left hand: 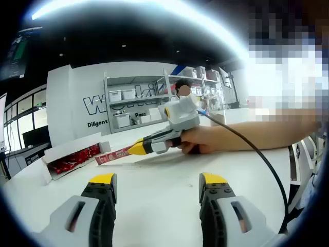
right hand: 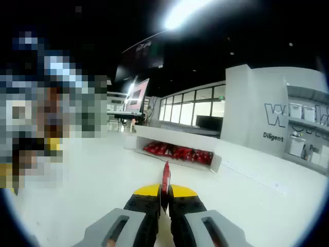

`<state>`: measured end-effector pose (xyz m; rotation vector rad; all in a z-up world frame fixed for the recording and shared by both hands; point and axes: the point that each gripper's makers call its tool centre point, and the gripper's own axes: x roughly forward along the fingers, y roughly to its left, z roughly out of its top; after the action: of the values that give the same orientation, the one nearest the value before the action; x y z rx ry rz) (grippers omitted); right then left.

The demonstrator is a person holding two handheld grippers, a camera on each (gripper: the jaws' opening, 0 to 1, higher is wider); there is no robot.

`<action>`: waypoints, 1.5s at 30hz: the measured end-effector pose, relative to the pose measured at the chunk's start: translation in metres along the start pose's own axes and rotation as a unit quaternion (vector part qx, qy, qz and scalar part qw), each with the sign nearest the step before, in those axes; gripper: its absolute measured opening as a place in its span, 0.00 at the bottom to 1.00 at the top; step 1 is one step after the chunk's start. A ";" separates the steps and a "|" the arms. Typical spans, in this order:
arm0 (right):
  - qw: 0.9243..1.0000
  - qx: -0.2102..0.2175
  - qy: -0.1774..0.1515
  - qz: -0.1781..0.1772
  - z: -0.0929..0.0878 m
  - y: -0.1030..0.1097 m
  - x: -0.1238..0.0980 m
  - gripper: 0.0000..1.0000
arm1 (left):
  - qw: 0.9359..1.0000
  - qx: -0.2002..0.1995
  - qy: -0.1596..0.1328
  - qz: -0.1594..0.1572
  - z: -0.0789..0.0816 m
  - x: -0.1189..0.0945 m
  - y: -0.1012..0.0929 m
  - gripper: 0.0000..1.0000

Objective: Tear open the coffee pouch, take out the coffee, and pour the coffee from the pouch into the cup

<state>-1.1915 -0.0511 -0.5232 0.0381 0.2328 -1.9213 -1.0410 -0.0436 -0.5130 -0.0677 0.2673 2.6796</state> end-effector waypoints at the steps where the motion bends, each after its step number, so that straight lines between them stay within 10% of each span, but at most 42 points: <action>1: 1.000 0.000 0.000 0.000 0.000 0.000 0.000 0.07 | 1.000 0.000 0.000 0.000 0.000 0.000 0.000 0.66; 45: 1.000 -0.004 0.018 0.000 -0.009 0.001 -0.015 0.07 | 1.000 0.002 -0.010 -0.012 0.004 0.000 -0.005 0.67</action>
<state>-1.1857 -0.0357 -0.5303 0.0666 0.2652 -1.9211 -1.0384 -0.0381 -0.5104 -0.0422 0.2634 2.6538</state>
